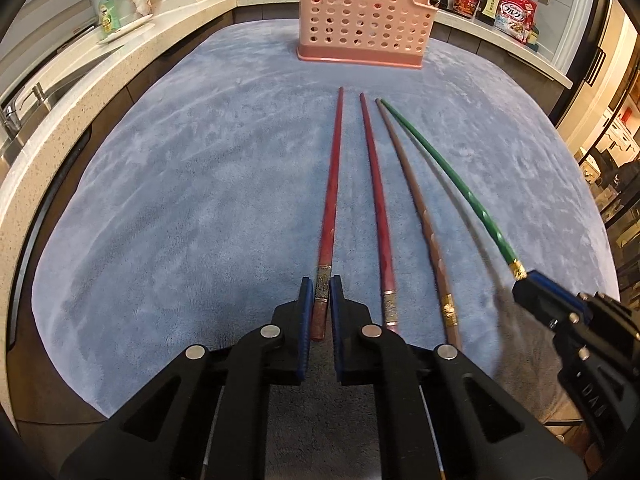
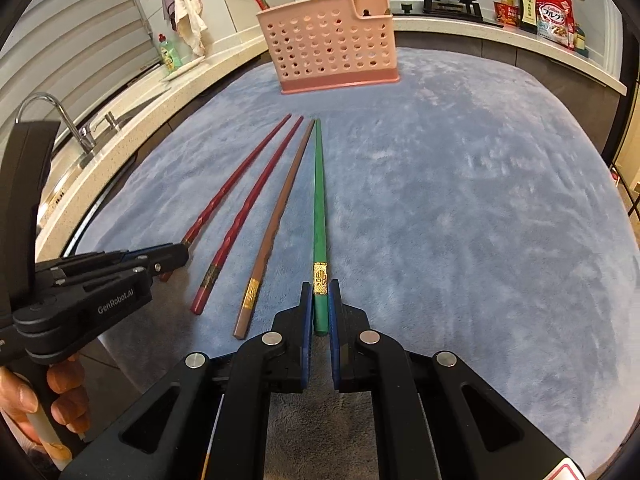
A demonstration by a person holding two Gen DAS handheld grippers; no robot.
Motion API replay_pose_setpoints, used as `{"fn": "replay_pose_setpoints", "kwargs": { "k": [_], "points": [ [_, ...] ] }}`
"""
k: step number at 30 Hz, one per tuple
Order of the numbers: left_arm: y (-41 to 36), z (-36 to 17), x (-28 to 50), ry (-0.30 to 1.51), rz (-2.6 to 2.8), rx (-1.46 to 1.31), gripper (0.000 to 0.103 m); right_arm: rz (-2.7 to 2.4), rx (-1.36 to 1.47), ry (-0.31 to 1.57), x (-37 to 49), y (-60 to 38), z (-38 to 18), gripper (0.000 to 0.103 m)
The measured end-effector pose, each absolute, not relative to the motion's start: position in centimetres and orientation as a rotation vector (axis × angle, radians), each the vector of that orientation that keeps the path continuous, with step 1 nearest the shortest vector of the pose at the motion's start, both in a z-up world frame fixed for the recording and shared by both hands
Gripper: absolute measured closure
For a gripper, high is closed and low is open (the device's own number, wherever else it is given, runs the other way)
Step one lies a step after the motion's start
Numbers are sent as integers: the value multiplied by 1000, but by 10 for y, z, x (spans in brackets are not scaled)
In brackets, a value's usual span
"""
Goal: Organize utensils
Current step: 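Grasp the green chopstick with the right tool while the left tool grasps a dark red chopstick, then lift both chopsticks and lower them into the pink basket with both tools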
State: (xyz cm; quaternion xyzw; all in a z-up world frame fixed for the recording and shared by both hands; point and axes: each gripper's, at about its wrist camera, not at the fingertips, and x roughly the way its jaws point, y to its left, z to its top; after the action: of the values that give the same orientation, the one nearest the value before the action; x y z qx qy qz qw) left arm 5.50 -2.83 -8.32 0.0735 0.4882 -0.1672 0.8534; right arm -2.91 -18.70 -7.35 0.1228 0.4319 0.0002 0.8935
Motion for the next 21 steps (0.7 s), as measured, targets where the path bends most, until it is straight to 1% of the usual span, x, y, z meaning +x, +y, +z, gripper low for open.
{"fn": "replay_pose_setpoints", "kwargs": {
  "k": [10,21],
  "points": [
    [-33,-39,68,963,-371,124,95,-18,256,771,-20,-211,-18,96],
    [-44,34,113,827,-388,88,96,-30,249,607,27,-243,52,96]
  ]
}}
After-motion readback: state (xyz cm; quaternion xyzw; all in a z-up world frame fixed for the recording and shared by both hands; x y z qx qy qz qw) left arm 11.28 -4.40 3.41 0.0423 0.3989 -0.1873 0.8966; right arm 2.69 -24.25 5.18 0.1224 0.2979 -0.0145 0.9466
